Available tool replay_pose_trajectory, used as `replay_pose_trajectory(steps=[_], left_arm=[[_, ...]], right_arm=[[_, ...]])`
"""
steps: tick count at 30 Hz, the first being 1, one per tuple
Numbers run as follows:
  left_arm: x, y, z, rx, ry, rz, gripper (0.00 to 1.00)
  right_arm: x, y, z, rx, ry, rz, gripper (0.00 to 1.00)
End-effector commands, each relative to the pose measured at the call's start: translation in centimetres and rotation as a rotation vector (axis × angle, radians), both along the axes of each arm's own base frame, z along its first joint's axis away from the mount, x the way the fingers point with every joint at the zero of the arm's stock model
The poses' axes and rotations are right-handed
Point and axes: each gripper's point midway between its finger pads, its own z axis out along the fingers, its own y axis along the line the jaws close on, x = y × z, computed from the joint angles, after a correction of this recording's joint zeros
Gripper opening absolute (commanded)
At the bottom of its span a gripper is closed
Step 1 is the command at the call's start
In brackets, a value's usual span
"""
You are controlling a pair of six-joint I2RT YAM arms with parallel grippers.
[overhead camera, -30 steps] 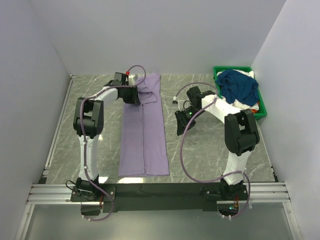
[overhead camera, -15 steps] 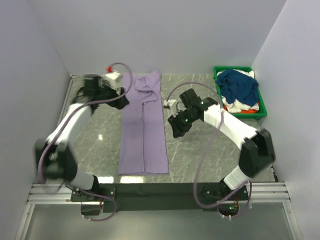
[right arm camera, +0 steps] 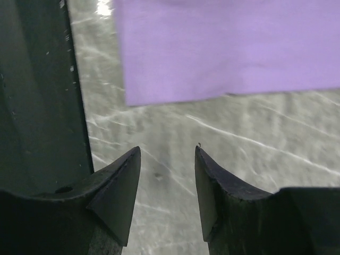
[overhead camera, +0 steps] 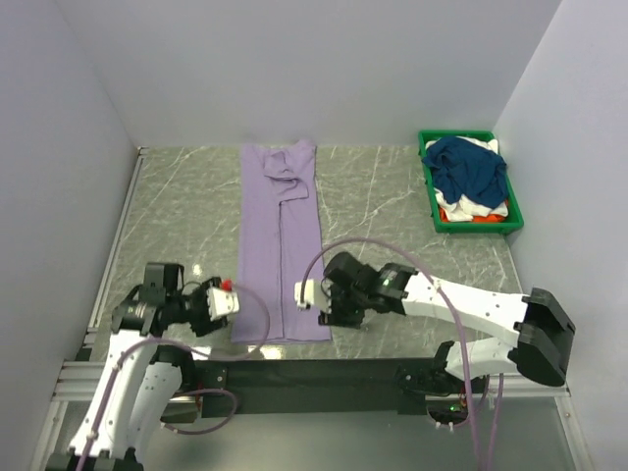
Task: Fold and stack the t-shirts
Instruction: Fold the tshirt
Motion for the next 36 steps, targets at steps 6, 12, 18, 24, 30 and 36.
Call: replay_pose_trajectory(steps=[6,12,18,24,30,36], left_arm=[[-3.8,-1.0,-1.4,0.05,-0.074,-0.328,0.59],[-4.2,-0.5,-3.0,0.11,0.032,-0.43,0.59],[-4.2,-1.8,-3.0,0.135,0.015,-0.504,0.6],[-3.7,-2.3,-4.3,0.197,0.0,-0.568,0.55],[-4.5,-2.6,-5.7,0.241,-0.059,-0.67,0.54],[-5.4,-3.3,-6.5,0.241,-0.093,-0.755,0.52]], right_arm=[[-3.0,3.9,-3.5,0.026,-0.154,0.14,0.5],[-4.7,4.7,-5.7,-0.003,-0.147,0.181,0.48],[-4.6,4.8,-8.0,-0.062,-0.137,0.167,0.47],[-4.2,4.4,-9.7,-0.117,-0.14,0.14,0.44],[-4.5,3.9,-11.0,-0.149,-0.115,0.127,0.2],[-4.6,3.9,-10.4,-0.134,-0.092,0.112,0.0]])
